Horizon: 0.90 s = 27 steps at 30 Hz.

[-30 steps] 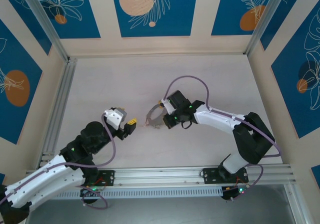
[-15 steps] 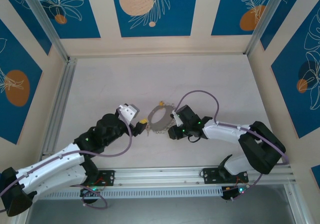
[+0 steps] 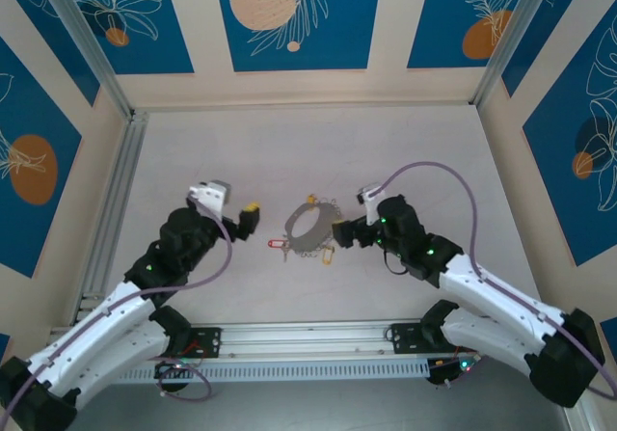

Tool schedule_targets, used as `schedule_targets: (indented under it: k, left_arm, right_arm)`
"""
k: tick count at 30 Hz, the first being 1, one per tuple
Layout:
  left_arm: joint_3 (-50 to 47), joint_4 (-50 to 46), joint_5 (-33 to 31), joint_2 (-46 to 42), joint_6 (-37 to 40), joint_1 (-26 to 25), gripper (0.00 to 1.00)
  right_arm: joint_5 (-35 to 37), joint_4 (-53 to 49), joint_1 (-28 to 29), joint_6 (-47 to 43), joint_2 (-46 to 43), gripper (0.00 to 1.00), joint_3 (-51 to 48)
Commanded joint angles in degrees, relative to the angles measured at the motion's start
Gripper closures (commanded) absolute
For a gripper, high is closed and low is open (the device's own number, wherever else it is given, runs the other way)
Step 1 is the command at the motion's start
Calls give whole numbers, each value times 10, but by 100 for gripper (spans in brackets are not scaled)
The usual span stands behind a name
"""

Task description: Put the keys on the keyring

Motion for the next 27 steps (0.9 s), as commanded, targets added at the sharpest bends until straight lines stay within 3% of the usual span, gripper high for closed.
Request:
schedule_targets:
  k: [1, 3, 6, 9, 11, 17, 23, 26, 27]
  left_arm:
    - [-10, 7, 10, 48, -78, 110, 0]
    - [-12, 26, 37, 90, -99, 164, 0]
    - [-26, 76, 19, 133, -90, 204, 0]
    - [-27, 108, -17, 175, -66, 235, 0]
    - [-23, 121, -60, 202, -50, 252, 0]
    - [-55, 289, -63, 307, 25, 275, 0]
    - [-130, 577, -4, 442, 76, 287, 0]
    - [-129, 638, 42, 498, 86, 295, 0]
    - [-117, 589, 46, 483, 82, 295, 0]
  right_arm:
    - [21, 68, -92, -34, -48, 1, -32]
    - [-5, 141, -177, -23, -44, 1, -64]
    - [-93, 232, -297, -13, 12, 1, -93]
    - [-123, 305, -356, -6, 99, 1, -101]
    - [-120, 364, -361, -21, 159, 1, -107]
    - [-86, 533, -342, -93, 273, 1, -127]
    - [-102, 591, -390, -41, 330, 1, -132]
    - [-102, 592, -380, -53, 372, 1, -112]
    - [-100, 604, -372, -62, 381, 1, -110]
